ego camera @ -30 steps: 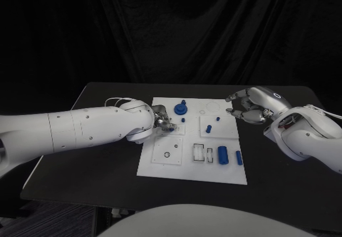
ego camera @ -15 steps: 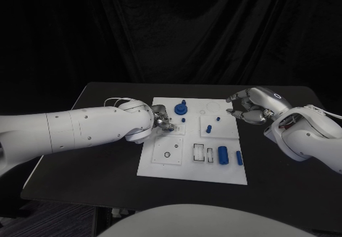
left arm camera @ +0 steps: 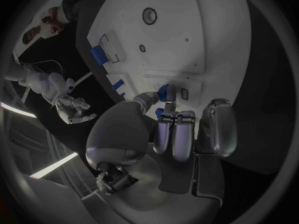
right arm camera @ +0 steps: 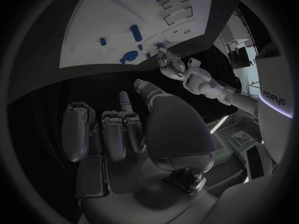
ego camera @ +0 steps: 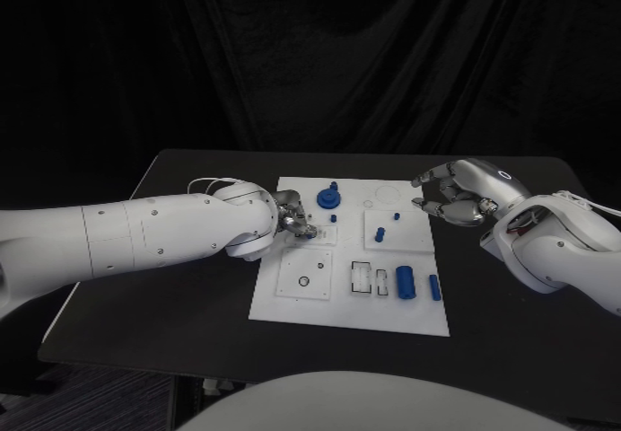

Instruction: Assemble the parts on the task board

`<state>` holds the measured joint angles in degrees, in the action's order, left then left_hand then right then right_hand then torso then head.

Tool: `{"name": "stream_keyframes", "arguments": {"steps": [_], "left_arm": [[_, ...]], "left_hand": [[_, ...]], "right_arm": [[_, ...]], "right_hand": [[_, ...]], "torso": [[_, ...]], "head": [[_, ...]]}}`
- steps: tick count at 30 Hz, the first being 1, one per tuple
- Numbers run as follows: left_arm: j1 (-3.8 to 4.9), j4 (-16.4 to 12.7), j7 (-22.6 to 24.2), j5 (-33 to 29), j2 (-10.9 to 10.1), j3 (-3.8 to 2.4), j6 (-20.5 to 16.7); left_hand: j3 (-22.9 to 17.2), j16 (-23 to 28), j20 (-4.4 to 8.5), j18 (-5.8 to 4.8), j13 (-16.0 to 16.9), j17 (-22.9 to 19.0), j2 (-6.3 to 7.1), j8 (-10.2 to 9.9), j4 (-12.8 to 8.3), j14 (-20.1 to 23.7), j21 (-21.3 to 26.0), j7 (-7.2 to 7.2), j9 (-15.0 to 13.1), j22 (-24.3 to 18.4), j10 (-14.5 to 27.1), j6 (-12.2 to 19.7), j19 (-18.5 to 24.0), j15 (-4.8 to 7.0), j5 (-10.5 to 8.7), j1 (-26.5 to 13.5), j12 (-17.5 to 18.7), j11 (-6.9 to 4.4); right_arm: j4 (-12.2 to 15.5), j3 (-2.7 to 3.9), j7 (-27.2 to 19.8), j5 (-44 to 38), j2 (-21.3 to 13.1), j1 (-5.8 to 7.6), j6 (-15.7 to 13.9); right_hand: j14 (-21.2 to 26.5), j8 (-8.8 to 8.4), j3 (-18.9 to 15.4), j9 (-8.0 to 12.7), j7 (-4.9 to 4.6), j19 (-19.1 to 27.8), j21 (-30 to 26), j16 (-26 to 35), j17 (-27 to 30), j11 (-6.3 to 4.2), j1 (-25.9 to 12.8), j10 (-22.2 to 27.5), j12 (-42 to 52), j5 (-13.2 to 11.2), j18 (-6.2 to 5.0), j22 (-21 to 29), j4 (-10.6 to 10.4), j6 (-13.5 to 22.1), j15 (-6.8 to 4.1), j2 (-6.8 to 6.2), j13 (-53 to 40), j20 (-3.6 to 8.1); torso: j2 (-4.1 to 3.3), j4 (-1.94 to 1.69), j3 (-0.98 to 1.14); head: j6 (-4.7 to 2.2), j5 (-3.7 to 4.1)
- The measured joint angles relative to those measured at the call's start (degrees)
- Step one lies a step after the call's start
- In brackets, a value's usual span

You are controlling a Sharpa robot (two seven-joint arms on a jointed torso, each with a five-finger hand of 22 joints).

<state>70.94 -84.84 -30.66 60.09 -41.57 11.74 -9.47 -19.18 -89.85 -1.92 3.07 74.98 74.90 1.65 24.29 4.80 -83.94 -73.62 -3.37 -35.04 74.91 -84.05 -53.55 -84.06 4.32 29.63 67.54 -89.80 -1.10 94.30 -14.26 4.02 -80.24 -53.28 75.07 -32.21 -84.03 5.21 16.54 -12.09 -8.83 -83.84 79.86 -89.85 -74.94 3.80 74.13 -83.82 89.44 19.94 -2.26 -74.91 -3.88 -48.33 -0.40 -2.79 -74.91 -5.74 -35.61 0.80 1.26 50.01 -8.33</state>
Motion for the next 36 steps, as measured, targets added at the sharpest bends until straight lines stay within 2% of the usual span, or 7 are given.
{"name": "stream_keyframes", "arguments": {"steps": [10,22,23,36], "left_arm": [[-0.08,0.01,0.53,-0.07,-0.23,0.13,-0.79],[-0.20,0.69,1.39,-0.12,0.05,0.25,-2.21],[-0.21,0.75,1.47,-0.12,0.10,0.26,-2.27],[-0.22,1.27,2.00,-0.12,0.67,0.26,-2.21]], "left_hand": [[-0.73,0.00,0.09,0.00,0.00,0.00,0.30,0.77,0.08,0.00,0.00,0.22,-1.51,0.00,0.00,0.23,0.09,-0.01,0.50,-0.31,0.00,0.00],[-1.18,0.00,0.08,0.00,0.00,0.00,0.52,0.78,-0.08,0.00,0.00,0.00,-1.91,0.00,0.00,0.86,0.09,-0.01,0.49,-0.54,0.00,0.00],[-1.95,0.00,0.08,0.00,0.00,0.00,0.52,0.78,-0.84,0.00,0.00,-0.01,-1.92,-0.01,0.00,0.87,0.09,-0.01,0.49,-0.54,0.00,0.00],[-2.67,0.00,0.08,-0.01,0.00,0.00,0.67,0.77,-0.93,0.00,0.00,-0.22,-2.16,0.00,0.00,1.06,0.09,-0.02,0.21,-0.71,0.00,0.01]], "right_arm": [[-0.12,0.00,0.08,0.17,0.00,-0.11,0.16],[-0.23,0.00,0.11,0.31,-0.01,-0.23,0.33],[-0.24,0.00,0.11,0.31,0.00,-0.26,0.35],[-0.31,0.00,0.17,0.35,0.00,-0.51,0.54]], "right_hand": [[0.00,0.00,0.00,0.05,-0.21,-0.21,-0.43,0.00,0.01,0.00,0.00,0.00,-0.08,0.00,0.00,0.00,0.00,-0.21,0.00,0.00,0.00,-0.21],[0.00,0.00,0.05,0.05,-0.21,-0.21,-0.43,0.00,0.01,0.00,0.00,0.00,-0.31,0.00,0.00,0.00,-0.05,-0.21,0.00,0.00,0.00,-0.21],[0.00,0.00,0.15,0.05,-0.21,-0.21,-0.43,0.00,0.01,0.00,0.00,-0.01,-0.31,0.00,0.00,0.00,-0.15,-0.20,0.00,0.00,0.00,-0.21],[0.00,0.00,0.15,0.10,-0.21,-0.21,-0.71,0.00,0.02,0.00,0.00,-0.01,-0.30,0.00,0.00,-0.04,-0.15,-0.20,0.00,0.00,0.00,-0.21]], "torso": [[0.00,0.00,0.00],[0.01,0.00,-0.01],[0.01,0.00,-0.01],[0.00,0.01,0.00]], "head": [[0.00,0.05],[0.00,0.03],[0.00,0.02],[0.00,-0.05]]}}
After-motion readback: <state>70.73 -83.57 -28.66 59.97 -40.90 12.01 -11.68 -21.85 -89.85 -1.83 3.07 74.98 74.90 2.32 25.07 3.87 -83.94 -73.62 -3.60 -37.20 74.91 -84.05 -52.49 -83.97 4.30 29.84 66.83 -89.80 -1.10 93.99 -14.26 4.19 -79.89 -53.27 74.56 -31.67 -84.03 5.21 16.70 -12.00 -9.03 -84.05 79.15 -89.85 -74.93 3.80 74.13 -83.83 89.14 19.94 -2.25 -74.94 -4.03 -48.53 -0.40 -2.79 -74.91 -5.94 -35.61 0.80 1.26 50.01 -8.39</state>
